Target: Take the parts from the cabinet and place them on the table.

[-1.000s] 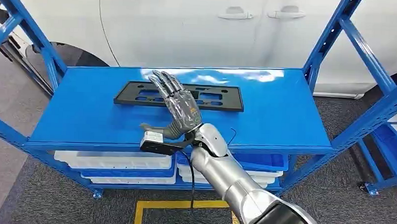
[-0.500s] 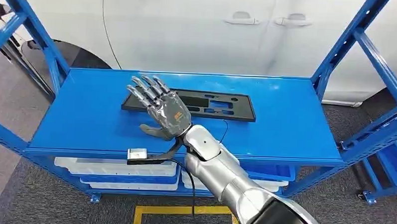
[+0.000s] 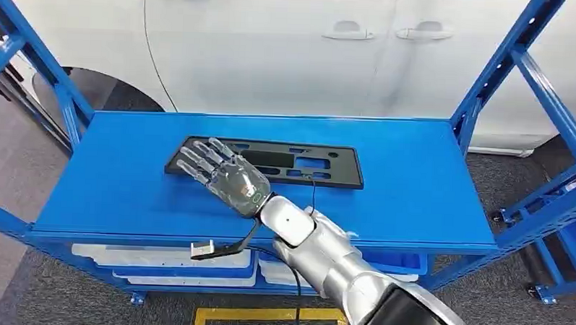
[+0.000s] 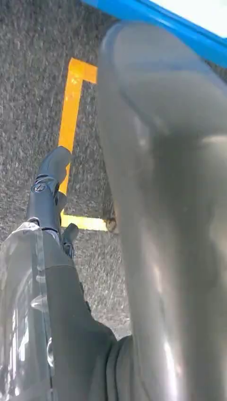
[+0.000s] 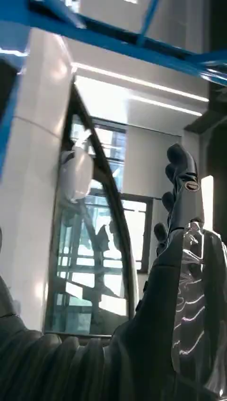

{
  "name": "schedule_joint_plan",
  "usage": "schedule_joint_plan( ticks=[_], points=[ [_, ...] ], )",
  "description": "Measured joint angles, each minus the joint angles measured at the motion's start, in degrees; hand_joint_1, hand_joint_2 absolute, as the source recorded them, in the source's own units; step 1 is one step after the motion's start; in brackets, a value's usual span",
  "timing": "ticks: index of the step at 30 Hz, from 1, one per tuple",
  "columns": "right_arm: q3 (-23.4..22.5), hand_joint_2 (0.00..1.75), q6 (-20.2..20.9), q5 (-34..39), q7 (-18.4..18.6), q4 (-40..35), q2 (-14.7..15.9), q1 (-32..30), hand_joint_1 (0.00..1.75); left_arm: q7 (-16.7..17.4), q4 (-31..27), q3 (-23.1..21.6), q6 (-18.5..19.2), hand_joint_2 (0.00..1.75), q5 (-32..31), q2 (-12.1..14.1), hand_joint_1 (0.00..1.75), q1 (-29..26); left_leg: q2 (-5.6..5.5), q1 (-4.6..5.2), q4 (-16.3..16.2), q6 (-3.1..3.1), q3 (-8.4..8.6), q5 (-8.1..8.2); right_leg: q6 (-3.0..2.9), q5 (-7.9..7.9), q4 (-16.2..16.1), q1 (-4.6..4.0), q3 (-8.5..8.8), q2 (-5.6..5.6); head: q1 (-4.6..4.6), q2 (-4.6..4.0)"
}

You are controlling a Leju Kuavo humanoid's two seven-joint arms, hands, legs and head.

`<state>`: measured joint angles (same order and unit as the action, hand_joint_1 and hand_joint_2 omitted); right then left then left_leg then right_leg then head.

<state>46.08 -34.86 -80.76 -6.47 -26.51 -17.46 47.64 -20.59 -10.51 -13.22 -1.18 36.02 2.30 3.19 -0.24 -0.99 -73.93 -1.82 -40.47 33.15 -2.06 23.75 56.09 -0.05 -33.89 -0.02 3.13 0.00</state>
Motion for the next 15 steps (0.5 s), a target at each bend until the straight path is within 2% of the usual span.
schedule_joint_plan(
  ticks=[1,2,4,5,6,7,10,11,12,14,15],
  points=[
    [0.6,1.75,0.5,-0.2,0.2,0.7,0.1,-0.1,0.0,0.0,0.0,0.0,0.0,0.0,0.0,0.0,0.0,-0.1,0.01,-0.16,-1.1,-0.19,-1.15,-0.62,0.03,0.21,0.1,0.06,0.22,-0.03,0.02,0.0],
    [1.2,1.75,1.2,-0.3,0.3,1.5,0.1,-0.1,0.0,0.1,0.0,0.0,0.0,0.0,0.0,0.0,0.0,-0.3,0.02,-0.34,0.6,-0.39,-0.89,-2.64,0.16,0.52,0.1,0.15,0.55,-0.18,0.02,0.0],
    [1.9,1.75,1.6,-0.5,0.0,2.5,0.3,-0.1,0.0,0.1,0.0,0.0,0.1,0.0,0.0,0.1,0.0,-0.4,0.07,-0.72,9.3,-0.73,2.45,-8.56,0.74,1.38,0.7,0.43,1.23,-0.34,0.0,0.0],
    [2.2,1.75,1.9,-0.5,-0.3,2.9,0.3,0.0,0.0,0.1,0.0,0.0,0.2,0.0,0.0,0.2,0.0,-0.4,0.24,-1.01,14.0,-0.91,4.22,-10.93,1.14,1.98,1.1,0.39,1.29,-0.34,0.0,0.0],
    [2.5,1.75,2.5,-0.5,-0.7,3.3,0.5,0.2,0.0,0.1,0.0,0.0,0.2,0.0,0.0,0.2,0.0,-0.5,0.16,-0.66,15.1,-0.9,4.98,-9.88,1.6,2.4,1.7,-0.04,1.05,-0.42,0.02,-0.02],
    [2.7,1.75,3.2,-0.5,-1.1,3.6,0.5,0.3,0.0,0.1,0.0,0.0,0.2,0.0,0.0,0.2,0.0,-0.3,-0.02,-0.69,15.3,0.28,4.82,-9.64,1.73,2.41,1.8,-0.12,0.78,-0.49,0.0,0.0],
    [3.3,1.75,4.6,-0.7,-1.8,4.5,1.0,0.3,0.0,0.1,0.0,0.0,0.2,0.0,-0.1,0.2,0.0,-0.5,-0.08,-0.65,15.3,1.35,4.77,-9.4,2.41,2.74,1.8,0.05,0.9,-0.41,0.02,0.0],
    [3.5,1.75,4.7,-0.7,-1.9,4.7,1.1,0.3,0.0,0.0,0.0,0.0,0.2,0.0,-0.1,0.2,0.0,-0.5,-0.05,-0.72,15.5,1.72,5.01,-9.4,2.84,3.45,2.5,0.32,0.88,-0.32,0.0,0.0],
    [3.6,1.75,4.9,-0.7,-1.8,4.8,1.3,0.3,0.0,0.0,0.0,0.0,0.3,0.0,-0.2,0.2,0.0,-0.5,-0.05,-0.7,15.5,2.08,5.13,-9.22,3.05,4.91,5.0,0.32,-0.29,-0.26,0.0,0.0],
    [3.9,1.75,5.3,-0.7,-1.4,5.2,1.7,0.2,0.0,0.0,0.0,0.0,0.3,0.0,-0.3,0.2,0.0,-0.3,-0.03,-0.49,15.5,2.48,5.2,-9.03,3.32,8.98,14.5,0.38,-5.3,-0.27,0.0,0.0],
    [4.1,1.75,5.4,-0.7,-1.2,5.4,2.1,0.0,0.0,0.0,0.0,0.0,0.3,0.0,-0.4,0.3,0.0,-0.2,-0.04,-0.38,15.4,2.62,5.25,-8.93,3.35,10.32,19.0,0.4,-7.94,-0.26,0.0,0.0]
  ],
)
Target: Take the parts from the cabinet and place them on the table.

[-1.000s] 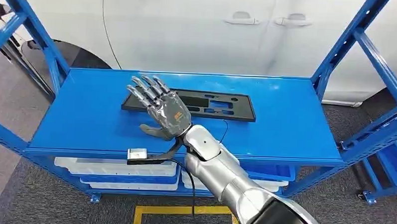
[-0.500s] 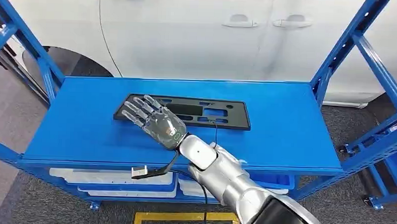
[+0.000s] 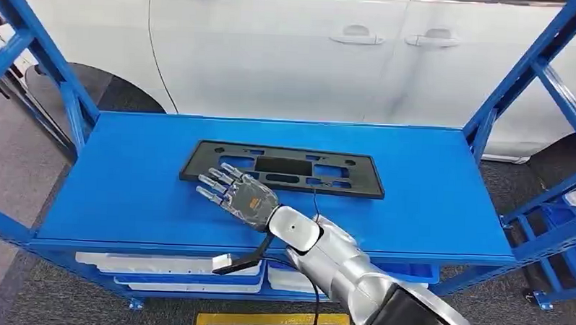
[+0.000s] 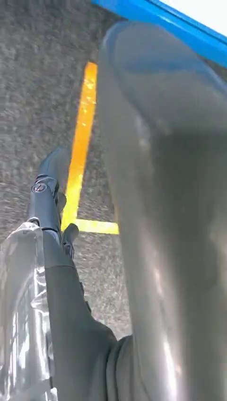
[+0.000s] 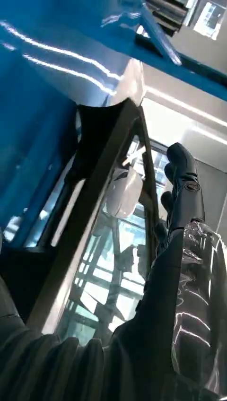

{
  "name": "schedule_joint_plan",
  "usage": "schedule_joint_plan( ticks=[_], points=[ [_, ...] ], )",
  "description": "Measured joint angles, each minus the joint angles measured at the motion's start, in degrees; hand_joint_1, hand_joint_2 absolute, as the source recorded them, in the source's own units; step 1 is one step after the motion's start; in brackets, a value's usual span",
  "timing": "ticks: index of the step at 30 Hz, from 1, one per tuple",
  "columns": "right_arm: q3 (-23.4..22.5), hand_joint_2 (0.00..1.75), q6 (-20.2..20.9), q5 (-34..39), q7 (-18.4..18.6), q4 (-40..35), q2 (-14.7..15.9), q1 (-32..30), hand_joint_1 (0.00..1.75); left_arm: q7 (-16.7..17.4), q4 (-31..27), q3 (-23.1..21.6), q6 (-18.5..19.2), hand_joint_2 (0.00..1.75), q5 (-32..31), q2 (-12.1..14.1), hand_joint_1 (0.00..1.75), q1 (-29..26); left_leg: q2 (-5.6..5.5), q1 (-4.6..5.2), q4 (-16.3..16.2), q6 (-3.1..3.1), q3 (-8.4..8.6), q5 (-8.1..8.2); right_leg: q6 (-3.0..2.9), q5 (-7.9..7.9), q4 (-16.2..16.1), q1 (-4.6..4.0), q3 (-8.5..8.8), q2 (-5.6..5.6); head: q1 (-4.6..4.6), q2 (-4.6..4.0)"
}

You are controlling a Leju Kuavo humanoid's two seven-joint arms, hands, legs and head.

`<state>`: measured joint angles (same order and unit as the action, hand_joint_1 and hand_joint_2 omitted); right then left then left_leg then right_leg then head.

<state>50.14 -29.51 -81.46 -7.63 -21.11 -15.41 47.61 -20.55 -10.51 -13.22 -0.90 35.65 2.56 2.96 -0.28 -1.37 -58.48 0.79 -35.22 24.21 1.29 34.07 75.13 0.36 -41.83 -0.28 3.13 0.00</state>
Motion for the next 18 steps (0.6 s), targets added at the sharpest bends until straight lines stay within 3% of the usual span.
schedule_joint_plan(
  ticks=[1,2,3,5,6,8,10,11,12,14,16,17,18],
  points=[
    [0.0,1.75,0.0,0.0,0.3,0.2,0.2,-0.3,0.0,0.0,0.0,0.0,0.0,0.0,-0.1,0.0,0.0,0.0,-0.02,0.13,0.0,0.08,0.1,0.07,-0.07,0.06,2.1,-0.02,-1.49,0.0,0.0,0.0],
    [0.0,1.75,0.0,0.0,0.4,0.3,0.4,-0.4,0.0,0.1,0.0,0.0,0.0,0.0,-0.2,0.0,0.0,0.0,-0.08,0.25,0.0,0.12,0.29,0.19,-0.27,-1.15,1.5,-0.04,-1.57,-0.01,0.0,0.0],
    [0.1,1.75,-0.2,0.0,0.6,0.4,0.5,-0.5,0.0,0.2,0.0,0.0,0.0,0.0,-0.2,0.0,0.0,0.0,-0.13,0.37,0.0,0.13,0.51,0.32,-0.65,-3.51,-1.6,-0.13,-0.42,-0.01,0.0,0.0],
    [0.1,1.75,-0.3,0.1,1.0,0.5,0.5,-0.2,0.0,0.2,0.0,0.0,0.1,0.0,-0.4,0.0,0.0,0.1,-0.18,0.65,0.0,0.06,1.07,0.63,-2.02,-9.31,-12.6,-0.66,4.52,-0.01,0.0,0.0],
    [0.1,1.75,-0.3,0.1,1.0,0.5,0.5,0.0,0.0,0.2,0.0,-0.1,0.1,0.0,-0.4,-0.2,0.0,0.2,-0.19,0.68,0.0,-0.07,1.11,0.75,-2.91,-9.75,-16.1,-1.08,6.03,-0.01,0.0,0.0],
    [0.1,1.75,-0.3,0.2,1.0,0.6,0.5,0.2,0.0,0.3,0.0,-0.1,0.1,0.0,-0.4,-0.3,0.0,0.4,-0.12,0.77,0.0,-0.68,1.0,0.94,-2.52,-9.72,-16.7,-1.26,6.17,0.3,0.0,0.0],
    [0.1,1.75,-0.5,0.4,1.5,0.7,0.6,0.2,0.0,0.3,0.0,-0.1,0.1,0.0,-0.4,-0.3,0.0,0.4,0.03,0.67,0.4,-1.27,1.27,0.89,-2.7,-9.75,-17.0,-1.29,6.25,0.18,0.0,0.0],
    [0.1,1.75,-0.5,0.7,1.8,0.7,0.6,0.3,0.0,0.3,0.0,-0.1,0.1,0.0,-0.4,-0.2,0.0,0.5,0.06,0.82,0.0,-1.5,1.16,1.29,-2.73,-10.26,-18.0,-0.33,6.93,0.28,0.02,0.0],
    [0.1,1.75,-0.4,0.9,2.2,0.7,0.5,0.5,0.0,0.3,0.0,-0.1,0.1,0.0,-0.5,-0.2,0.0,0.5,0.08,0.78,-1.2,-1.74,0.9,2.27,-2.96,-10.25,-18.5,-0.46,7.38,0.26,0.0,0.0],
    [0.1,1.75,0.5,1.1,3.1,0.8,0.4,1.1,0.0,0.3,0.0,-0.1,0.1,0.0,-0.7,-0.2,0.0,0.5,0.05,0.53,-9.3,-2.13,-2.83,6.56,-3.29,-10.2,-18.5,-0.51,7.59,0.37,0.02,0.0],
    [0.1,1.75,1.9,1.1,4.4,1.1,0.4,1.2,0.0,0.3,0.0,-0.1,0.0,0.0,-0.7,-0.2,0.0,0.4,0.06,0.42,-16.4,-2.55,-6.48,8.84,-3.4,-10.03,-18.4,-0.57,7.61,0.38,0.0,0.0],
    [0.1,1.75,3.1,1.1,5.5,1.3,0.4,1.2,0.0,0.3,0.0,-0.1,0.0,0.0,-0.7,-0.2,0.0,0.3,0.06,0.33,-16.7,-2.7,-6.88,8.1,-3.33,-9.91,-18.2,-0.54,7.65,0.35,0.0,0.0],
    [0.1,1.75,4.5,1.1,6.5,1.5,0.4,1.4,0.0,0.3,0.0,-0.1,0.0,0.0,-0.7,-0.2,0.0,0.3,0.07,0.16,-14.1,-2.86,-5.81,5.88,-3.18,-9.71,-18.0,-0.47,7.72,0.28,0.02,0.0]
  ],
)
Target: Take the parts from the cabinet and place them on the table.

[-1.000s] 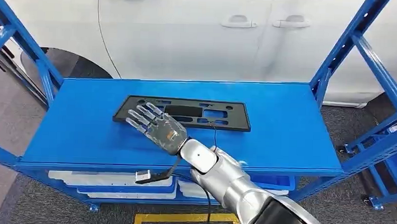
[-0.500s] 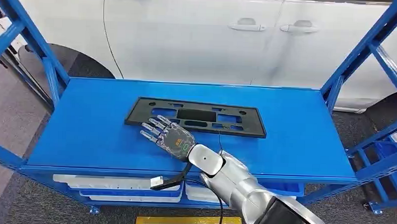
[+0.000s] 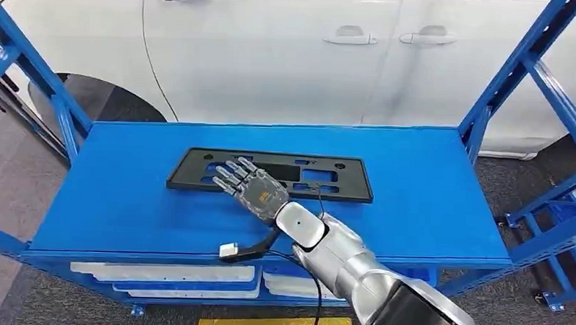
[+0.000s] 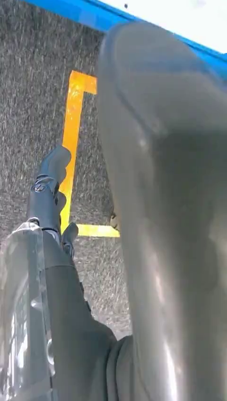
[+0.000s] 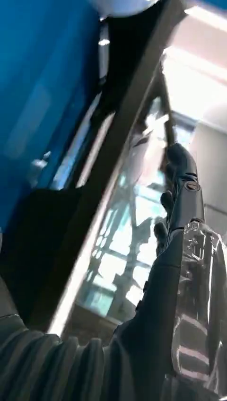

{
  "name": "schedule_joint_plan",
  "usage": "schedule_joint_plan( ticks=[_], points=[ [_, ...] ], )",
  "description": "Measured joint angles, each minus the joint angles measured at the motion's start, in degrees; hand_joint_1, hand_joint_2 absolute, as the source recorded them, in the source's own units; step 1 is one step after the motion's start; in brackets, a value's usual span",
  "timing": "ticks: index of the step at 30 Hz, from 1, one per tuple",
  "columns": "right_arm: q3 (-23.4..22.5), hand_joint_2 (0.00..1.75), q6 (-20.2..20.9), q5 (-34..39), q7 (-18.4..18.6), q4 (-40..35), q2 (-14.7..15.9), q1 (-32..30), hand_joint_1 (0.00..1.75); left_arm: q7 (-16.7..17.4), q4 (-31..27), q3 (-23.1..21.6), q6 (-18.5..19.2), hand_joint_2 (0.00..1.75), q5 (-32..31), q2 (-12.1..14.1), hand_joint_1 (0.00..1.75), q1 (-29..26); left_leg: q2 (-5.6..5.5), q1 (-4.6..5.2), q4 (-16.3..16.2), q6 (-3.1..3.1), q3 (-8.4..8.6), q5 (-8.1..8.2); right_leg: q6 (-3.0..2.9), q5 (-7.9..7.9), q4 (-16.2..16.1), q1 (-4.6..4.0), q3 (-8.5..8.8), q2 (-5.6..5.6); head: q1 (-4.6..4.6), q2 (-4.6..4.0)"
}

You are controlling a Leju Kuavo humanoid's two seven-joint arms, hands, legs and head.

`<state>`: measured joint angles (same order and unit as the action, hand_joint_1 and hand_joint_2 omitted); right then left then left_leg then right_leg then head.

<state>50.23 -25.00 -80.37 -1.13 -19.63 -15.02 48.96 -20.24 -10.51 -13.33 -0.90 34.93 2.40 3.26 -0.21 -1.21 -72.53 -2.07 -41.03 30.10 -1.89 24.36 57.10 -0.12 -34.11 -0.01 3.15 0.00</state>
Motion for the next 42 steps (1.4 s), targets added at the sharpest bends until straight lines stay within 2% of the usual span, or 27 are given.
schedule_joint_plan(
  ticks=[2,3,5,7,9,12,13,14,15,17,18,19,20,22,24,25,27,28,29,30,31,33,34,35,39,40,42],
  points=[
    [-0.2,1.75,2.6,0.0,2.0,0.3,0.0,0.6,0.0,-0.2,0.0,0.0,0.0,0.0,0.0,0.2,0.0,0.1,0.09,-0.27,10.0,-0.11,4.72,-5.34,0.48,0.54,0.6,0.18,0.18,-0.06,-0.02,0.0],
    [-0.3,1.75,3.6,-0.1,2.8,0.5,0.0,0.9,0.0,-0.3,0.0,0.0,0.0,0.0,0.0,0.2,0.0,0.2,0.17,-0.35,13.4,-0.12,6.28,-5.44,0.82,0.87,1.0,0.15,0.08,-0.04,-0.02,0.0],
    [-0.3,1.75,5.3,-0.2,4.1,0.8,0.0,1.7,0.0,-0.3,0.0,0.0,0.0,0.0,0.0,0.2,0.0,0.3,-0.2,0.03,13.6,1.11,6.32,-5.28,1.36,0.91,1.3,-0.3,-0.34,-0.18,0.0,0.0],
    [-0.5,1.75,7.6,-0.2,5.9,1.2,0.0,2.2,0.0,-0.4,0.0,0.0,0.0,0.0,0.1,0.2,0.0,0.1,-0.24,0.19,13.6,1.72,6.31,-5.3,1.82,0.81,1.1,-0.2,-0.21,-0.18,-0.02,0.0],
    [-1.1,1.75,10.7,-0.2,7.5,1.5,0.0,3.0,0.0,-0.5,0.0,0.0,0.1,0.0,0.2,0.2,0.0,0.2,-0.18,-0.16,14.1,2.43,6.53,-5.61,2.55,2.05,2.5,0.03,-0.66,-0.19,-0.02,0.0],
    [-1.8,1.75,14.8,-0.2,10.4,2.2,0.2,3.6,0.0,-0.6,0.0,0.0,0.1,0.0,0.2,0.2,0.0,0.3,-0.13,-0.07,14.0,2.96,6.49,-5.5,3.29,8.13,15.3,0.32,-6.86,-0.15,-0.02,0.0],
    [-2.0,1.75,16.1,-0.2,11.5,2.4,0.4,3.6,0.0,-0.6,0.0,0.0,0.1,0.0,0.2,0.2,0.0,0.3,-0.13,-0.04,14.0,2.96,6.5,-5.5,3.35,9.07,18.9,0.39,-8.74,-0.14,-0.02,0.0],
    [-2.3,1.75,16.9,-0.2,12.3,2.5,0.4,3.8,0.0,-0.7,0.0,0.0,0.1,0.0,0.4,0.2,0.0,0.2,-0.14,-0.01,14.0,2.96,6.56,-5.49,3.31,8.62,19.7,0.41,-9.34,-0.14,-0.02,0.0],
    [-2.7,1.75,18.2,0.0,13.2,2.6,0.5,4.1,0.0,-0.7,0.0,0.0,0.1,0.0,0.3,0.2,0.0,0.2,-0.19,0.01,14.0,2.94,6.65,-5.48,3.14,6.99,17.9,0.4,-8.59,-0.14,-0.02,0.0],
    [-3.5,1.75,20.3,0.3,14.8,2.8,0.7,4.8,0.0,-0.7,0.0,0.0,0.0,0.0,0.3,0.2,0.0,0.3,-0.32,0.19,14.0,2.87,6.91,-5.43,2.31,1.89,8.0,0.18,-3.82,-0.16,-0.02,0.0],
    [-3.9,1.75,21.3,0.6,15.2,3.0,0.9,5.3,0.0,-0.6,0.0,0.0,0.0,0.0,0.3,0.1,0.0,0.3,-0.31,0.12,14.1,2.87,6.95,-5.43,1.4,0.11,2.6,-0.15,-1.08,-0.16,-0.02,0.0],
    [-4.3,1.75,21.9,0.9,15.5,3.0,0.9,5.6,1.5,-0.6,0.0,0.0,0.0,0.0,0.3,-0.3,0.0,0.4,-0.31,0.5,13.9,2.53,6.83,-5.26,1.15,0.76,1.3,-0.41,-0.61,-0.04,-0.02,0.0],
    [-4.6,1.75,22.4,0.9,15.6,3.1,1.0,5.8,1.75,-0.5,0.0,0.0,-0.1,0.0,0.3,-0.2,0.0,0.3,-0.29,0.3,14.0,2.22,6.79,-5.36,1.28,0.32,1.1,-0.57,-0.72,0.11,-0.02,0.0],
    [-5.2,1.75,24.4,1.5,15.8,3.4,1.2,6.0,1.75,-0.3,0.0,0.0,-0.3,0.0,0.3,-0.2,0.0,0.3,-0.23,0.05,14.4,1.58,6.94,-5.46,1.1,0.3,1.0,-0.78,-0.76,-0.02,-0.02,0.0],
    [-6.2,1.75,26.8,2.4,15.4,3.5,1.2,6.3,1.75,-0.2,0.0,0.0,-0.4,0.0,0.1,-0.2,0.0,0.5,-0.16,0.12,13.9,1.08,6.93,-5.01,0.78,-0.58,-0.4,0.01,0.06,0.13,-0.02,0.0],
    [-6.7,1.75,28.0,2.8,15.3,3.6,1.2,6.4,1.75,0.0,0.0,0.0,-0.5,0.0,0.0,-0.2,0.0,0.5,-0.12,0.21,11.6,0.94,5.91,-3.18,0.43,-0.63,-0.7,0.11,0.23,0.11,0.0,0.0],
    [-7.3,1.75,29.1,3.1,15.1,3.8,1.2,6.4,1.75,0.0,0.0,0.0,-0.8,0.0,0.0,-0.2,0.0,0.7,-0.13,0.04,2.5,0.56,1.73,1.42,0.21,-0.63,-0.7,0.11,0.14,0.18,-0.02,0.0],
    [-7.5,1.75,29.5,3.1,14.9,3.8,1.2,6.5,1.75,0.1,0.0,0.0,-0.9,0.0,0.0,-0.2,0.0,0.7,-0.13,0.03,-1.2,0.37,0.02,2.65,0.19,-0.61,-0.6,0.11,0.12,0.17,-0.02,0.0],
    [-7.8,1.75,29.8,3.1,14.8,3.8,1.2,6.6,1.75,0.2,0.0,0.0,-1.0,0.0,-0.1,-0.2,0.0,0.7,-0.12,-0.01,-2.9,0.2,-0.8,2.57,0.19,-0.59,-0.6,0.14,0.15,0.17,0.0,0.0],
    [-7.9,1.75,30.0,3.1,14.7,3.8,1.2,6.7,1.75,0.2,0.0,0.0,-1.1,0.0,-0.1,-0.2,0.0,0.8,-0.11,-0.06,-1.7,0.11,-0.27,1.22,0.26,-0.54,-0.5,0.18,0.22,0.14,-0.02,0.0],
    [-8.1,1.75,30.4,3.1,14.6,3.8,1.2,6.8,1.75,0.2,0.0,0.0,-1.2,0.0,-0.1,-0.2,0.0,0.9,-0.1,-0.12,1.9,0.07,1.48,-1.11,0.42,-0.42,-0.3,0.24,0.27,0.13,-0.02,0.0],
    [-8.6,1.75,30.7,3.1,14.5,3.8,1.1,7.0,1.75,0.2,0.0,0.0,-1.2,0.0,-0.1,-0.1,0.0,1.2,0.14,-0.29,12.4,0.05,6.76,-5.7,0.91,0.0,0.4,0.34,0.26,0.08,-0.02,0.0],
    [-8.7,1.75,30.7,3.1,14.5,3.8,1.1,7.2,1.75,0.2,0.0,0.0,-1.2,0.0,-0.1,-0.2,0.0,1.4,0.16,-0.04,14.1,0.36,7.48,-4.6,1.29,0.24,0.8,-0.09,0.04,0.0,0.0,0.0],
    [-8.8,1.75,30.7,3.1,14.5,3.8,1.1,7.5,1.75,0.2,0.0,0.0,-1.2,0.0,-0.1,-0.2,0.0,1.5,-0.15,0.0,14.2,1.17,7.49,-4.91,1.51,0.3,0.9,-0.18,-0.13,-0.16,-0.04,0.0],
    [-9.0,1.75,30.6,3.1,13.9,3.8,0.9,7.5,1.75,-0.4,0.0,0.0,-1.2,0.0,-0.1,-0.2,0.0,1.5,-0.12,-0.14,14.3,2.65,7.34,-5.49,2.81,0.58,1.4,0.13,-0.36,-0.12,-0.02,0.0],
    [-9.0,1.75,30.5,2.9,13.7,3.8,0.9,7.6,1.75,-0.6,0.0,0.1,-1.1,0.0,-0.1,-0.2,0.0,1.6,-0.13,-0.13,14.4,2.87,7.29,-5.52,3.07,2.11,3.3,0.24,-1.19,-0.09,-0.02,0.0],
    [-9.3,1.75,30.4,2.8,13.5,3.8,0.8,7.5,1.75,-1.6,0.0,0.1,-0.9,0.0,-0.2,-0.2,0.0,1.5,-0.14,-0.05,14.3,3.08,7.05,-5.58,3.51,6.68,12.0,0.42,-5.26,-0.07,-0.02,0.0]
  ],
)
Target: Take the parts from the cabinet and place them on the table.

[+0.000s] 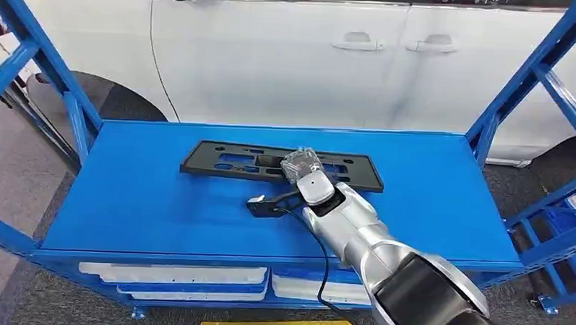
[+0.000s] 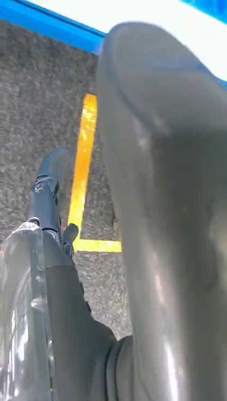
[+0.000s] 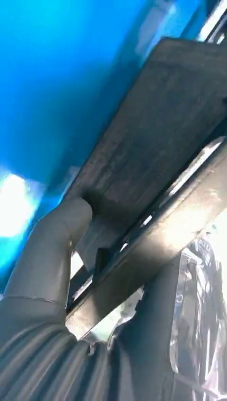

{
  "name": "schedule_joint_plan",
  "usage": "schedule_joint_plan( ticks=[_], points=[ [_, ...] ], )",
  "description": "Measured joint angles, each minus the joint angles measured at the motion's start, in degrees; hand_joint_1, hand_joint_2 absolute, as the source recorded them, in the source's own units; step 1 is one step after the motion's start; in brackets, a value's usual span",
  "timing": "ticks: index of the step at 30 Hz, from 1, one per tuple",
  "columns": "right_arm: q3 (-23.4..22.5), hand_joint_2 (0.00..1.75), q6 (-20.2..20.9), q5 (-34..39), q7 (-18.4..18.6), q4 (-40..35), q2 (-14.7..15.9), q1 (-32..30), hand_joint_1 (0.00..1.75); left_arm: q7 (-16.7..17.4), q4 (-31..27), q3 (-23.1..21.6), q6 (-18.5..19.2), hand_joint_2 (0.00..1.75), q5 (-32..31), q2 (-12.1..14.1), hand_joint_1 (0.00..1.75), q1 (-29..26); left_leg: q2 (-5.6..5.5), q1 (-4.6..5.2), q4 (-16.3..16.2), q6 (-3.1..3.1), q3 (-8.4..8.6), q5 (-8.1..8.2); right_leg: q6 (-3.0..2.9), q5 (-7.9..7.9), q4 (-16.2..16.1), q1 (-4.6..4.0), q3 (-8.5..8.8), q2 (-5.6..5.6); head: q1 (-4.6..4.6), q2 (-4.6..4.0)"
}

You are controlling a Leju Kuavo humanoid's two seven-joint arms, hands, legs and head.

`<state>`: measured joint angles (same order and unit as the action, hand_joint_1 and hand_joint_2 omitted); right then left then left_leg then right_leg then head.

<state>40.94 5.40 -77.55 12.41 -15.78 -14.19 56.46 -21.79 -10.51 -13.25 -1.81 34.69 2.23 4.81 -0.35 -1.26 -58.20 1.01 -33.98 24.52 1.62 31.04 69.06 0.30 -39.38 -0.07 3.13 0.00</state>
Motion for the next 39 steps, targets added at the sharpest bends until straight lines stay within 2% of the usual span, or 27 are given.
schedule_joint_plan(
  ticks=[1,2,3,4,6,7,11,12,14,16,17,18,19,21,22,24,26,28,29,31,32,33,34,35,37,38,39],
  points=[
    [-0.1,1.75,-0.2,0.0,-0.1,0.0,0.0,-0.1,1.75,-0.8,0.0,0.0,0.1,0.0,-0.2,0.0,0.0,-0.1,0.0,0.05,0.0,0.01,-0.11,0.0,0.12,1.67,4.6,0.05,-2.28,0.01,0.0,0.0],
    [-0.3,1.75,-0.6,-0.1,-0.2,0.0,0.0,-0.2,1.75,-1.6,0.0,0.0,0.3,0.0,-0.5,0.0,0.0,-0.2,-0.01,0.08,0.0,0.01,-0.15,0.0,0.13,1.93,7.1,0.06,-3.57,0.01,0.0,0.0],
    [-0.4,1.75,-0.8,-0.1,-0.3,0.0,0.0,-0.2,1.75,-2.0,0.0,0.0,0.4,0.0,-0.5,0.0,0.0,-0.2,-0.03,0.1,-0.1,0.0,-0.13,0.0,0.02,0.9,6.4,0.05,-3.38,0.0,0.0,0.0],
    [-0.5,1.75,-0.9,-0.1,-0.4,0.0,0.0,-0.2,1.75,-2.2,0.0,0.0,0.5,0.0,-0.5,0.0,0.0,-0.2,-0.08,0.13,-0.1,-0.01,-0.08,0.01,-0.21,-1.1,3.5,0.03,-2.01,0.0,0.0,0.0],
    [-0.7,1.75,-1.0,-0.1,-0.6,-0.1,0.0,0.0,1.75,-2.6,0.0,0.0,0.6,0.0,-0.6,0.0,0.0,-0.1,-0.17,0.23,0.0,-0.12,0.07,0.07,-1.1,-5.98,-6.4,-0.22,2.78,-0.05,0.0,0.0],
    [-0.9,1.75,-1.0,-0.1,-0.8,-0.1,0.0,0.1,1.75,-2.9,0.0,0.0,0.7,0.0,-0.7,-0.2,0.0,-0.1,-0.15,0.13,0.0,-0.19,-0.02,0.09,-1.85,-6.53,-10.7,-0.58,4.64,-0.13,0.0,0.0],
    [-1.8,1.75,-3.3,0.8,-2.2,-0.4,-0.1,0.1,1.75,-6.0,0.0,0.0,1.7,0.0,-1.7,-0.3,0.0,-0.1,-0.16,0.21,0.4,-1.54,-0.15,-0.16,-2.31,-6.6,-11.2,-0.97,4.54,0.06,0.0,0.0],
    [-2.4,1.75,-4.2,1.4,-3.0,-0.7,-0.1,0.1,1.75,-6.7,0.0,0.0,2.2,0.0,-1.8,-0.3,0.0,-0.1,-0.12,0.42,0.2,-1.89,-0.35,0.13,-2.6,-7.13,-12.2,-0.15,5.01,0.14,0.0,0.0],
    [-3.3,1.75,-5.9,2.3,-4.0,-1.1,-0.1,0.2,1.75,-7.3,0.0,0.0,2.8,0.0,-1.8,-0.3,0.0,0.0,-0.01,0.24,-3.9,-2.16,-2.04,2.88,-3.13,-7.28,-12.6,-0.2,5.29,0.29,0.0,0.0],
    [-4.0,1.75,-6.8,2.7,-4.5,-1.4,-0.2,0.2,1.75,-7.5,0.0,0.0,3.0,0.0,-1.8,-0.2,0.0,0.0,0.0,0.12,-13.6,-2.51,-6.63,7.15,-3.29,-7.18,-12.6,-0.32,5.33,0.32,0.0,0.0],
    [-4.3,1.75,-7.4,3.2,-5.2,-1.4,-0.2,0.1,1.75,-7.5,0.0,0.0,3.1,0.0,-1.9,-0.2,0.0,0.0,0.01,0.09,-16.8,-2.71,-8.31,7.88,-3.32,-7.14,-12.5,-0.34,5.31,0.31,0.0,0.0],
    [-4.7,1.75,-8.2,3.9,-6.0,-1.5,-0.2,0.0,1.75,-7.5,0.0,0.0,3.1,0.0,-2.2,-0.2,0.0,-0.1,0.02,0.04,-17.3,-2.81,-8.76,7.23,-3.31,-7.05,-12.4,-0.33,5.32,0.3,0.0,0.0],
    [-5.2,1.75,-9.3,4.9,-7.1,-1.8,-0.2,-0.1,1.75,-7.4,0.0,0.0,2.8,0.0,-2.4,-0.2,0.0,-0.1,0.02,-0.02,-15.2,-2.92,-7.92,5.42,-3.19,-6.88,-12.2,-0.28,5.32,0.25,0.0,0.0],
    [-6.6,1.75,-11.5,7.3,-9.4,-2.9,-0.3,-0.1,1.75,-7.3,0.0,0.0,2.3,0.0,-2.6,0.0,0.0,0.0,0.16,-0.25,-5.7,-3.02,-3.38,0.13,-2.83,-6.28,-11.4,-0.11,5.35,0.11,0.0,0.0],
    [-7.7,1.75,-12.3,8.1,-10.0,-3.6,-0.4,0.1,1.75,-7.2,0.0,0.0,2.2,0.0,-2.7,0.0,0.0,0.1,0.44,-0.34,-1.4,-3.0,-1.48,-0.44,-2.43,-5.79,-10.8,-0.14,5.2,0.1,0.0,0.0],
    [-9.4,1.75,-13.2,12.2,-13.9,-4.8,-0.3,0.3,1.75,-7.0,0.0,0.0,2.1,0.0,-2.6,0.0,0.0,0.3,0.1,0.02,-1.0,-1.98,-1.16,0.05,-1.91,-5.66,-10.4,-0.6,4.73,0.05,0.02,0.0],
    [-12.8,1.75,-13.3,20.6,-22.7,-7.4,-0.3,-0.6,1.75,-7.1,0.0,0.0,2.2,0.0,-2.3,0.0,0.0,0.0,0.01,0.2,-1.0,-1.45,-1.36,0.04,-1.48,-5.81,-10.5,-0.55,4.78,0.12,0.0,0.0],
    [-17.8,1.75,-7.5,37.0,-36.1,-15.3,-0.1,-4.1,1.75,-8.4,0.0,0.5,4.0,0.0,-1.0,0.0,0.0,-0.2,-0.03,-0.24,-0.5,-0.71,-1.09,-0.22,-0.7,-4.65,-9.5,-0.41,4.43,0.05,0.0,0.0],
    [-20.1,1.75,-4.1,45.3,-40.8,-21.3,0.3,-6.9,1.75,-9.0,0.0,1.0,4.8,0.0,-0.4,0.0,0.0,-0.2,-0.05,-0.32,-0.5,-0.36,-1.11,-0.14,-0.4,-2.75,-6.5,-0.38,3.07,0.06,0.0,0.0],
    [-22.6,1.75,-0.6,54.6,-42.9,-30.1,0.7,-10.6,1.75,-9.2,0.0,1.6,5.2,0.0,-0.2,0.1,0.0,-0.4,-0.17,-0.2,-0.5,-0.03,-1.08,0.0,0.03,1.44,2.7,0.02,-1.37,0.07,0.0,0.0],
    [-23.4,1.75,1.2,58.5,-43.7,-33.6,1.0,-12.1,1.75,-9.1,0.0,1.8,5.2,0.0,0.0,0.1,0.0,-0.6,-0.24,-0.15,-0.5,0.06,-1.02,0.06,0.12,2.56,6.6,0.07,-3.41,0.08,0.0,0.0],
    [-24.5,1.75,4.1,65.1,-44.9,-38.1,1.2,-14.4,1.75,-9.1,0.0,2.1,5.1,0.0,0.3,0.3,0.0,-0.7,-0.37,-0.13,-0.5,0.14,-0.9,0.14,0.11,2.29,8.1,0.07,-4.36,0.07,0.0,0.0],
    [-25.5,1.75,7.5,71.3,-45.8,-43.2,1.9,-17.7,1.75,-9.1,0.0,2.4,5.1,0.0,0.6,0.4,0.0,-1.0,-0.68,-0.14,-0.5,0.1,-0.74,0.25,-0.05,0.72,6.4,0.06,-3.79,0.06,0.0,0.0],
    [-25.9,1.75,11.0,77.4,-46.6,-49.2,2.4,-21.1,1.75,-9.2,0.0,2.9,5.2,0.0,0.8,0.4,0.0,-1.4,-0.97,-0.07,-0.5,0.02,-0.53,0.39,-0.45,-1.75,2.4,-0.03,-1.92,0.04,0.0,0.0],
    [-25.9,1.75,14.1,82.4,-47.4,-57.8,3.0,-25.8,1.75,-9.5,0.0,3.4,5.4,0.0,0.9,0.4,0.0,-1.9,-1.01,0.15,-0.5,-0.24,-0.2,0.69,-1.77,-6.69,-8.6,-0.48,3.07,0.08,0.0,0.0],
    [-25.9,1.75,14.6,83.0,-47.5,-61.0,3.0,-26.8,1.75,-9.6,0.0,3.4,5.4,0.0,0.9,0.4,0.0,-2.0,-0.82,0.39,-0.6,-0.49,-0.39,0.85,-2.17,-6.04,-10.2,-0.75,3.71,0.23,0.0,0.0],
    [-25.9,1.75,14.8,83.3,-47.6,-63.7,3.1,-27.8,1.75,-9.7,0.0,3.5,5.5,0.0,0.9,0.5,0.0,-1.9,-0.7,0.4,-0.6,-0.74,-0.43,0.93,-2.06,-6.44,-10.6,-0.85,3.6,0.3,0.0,0.0]
  ],
)
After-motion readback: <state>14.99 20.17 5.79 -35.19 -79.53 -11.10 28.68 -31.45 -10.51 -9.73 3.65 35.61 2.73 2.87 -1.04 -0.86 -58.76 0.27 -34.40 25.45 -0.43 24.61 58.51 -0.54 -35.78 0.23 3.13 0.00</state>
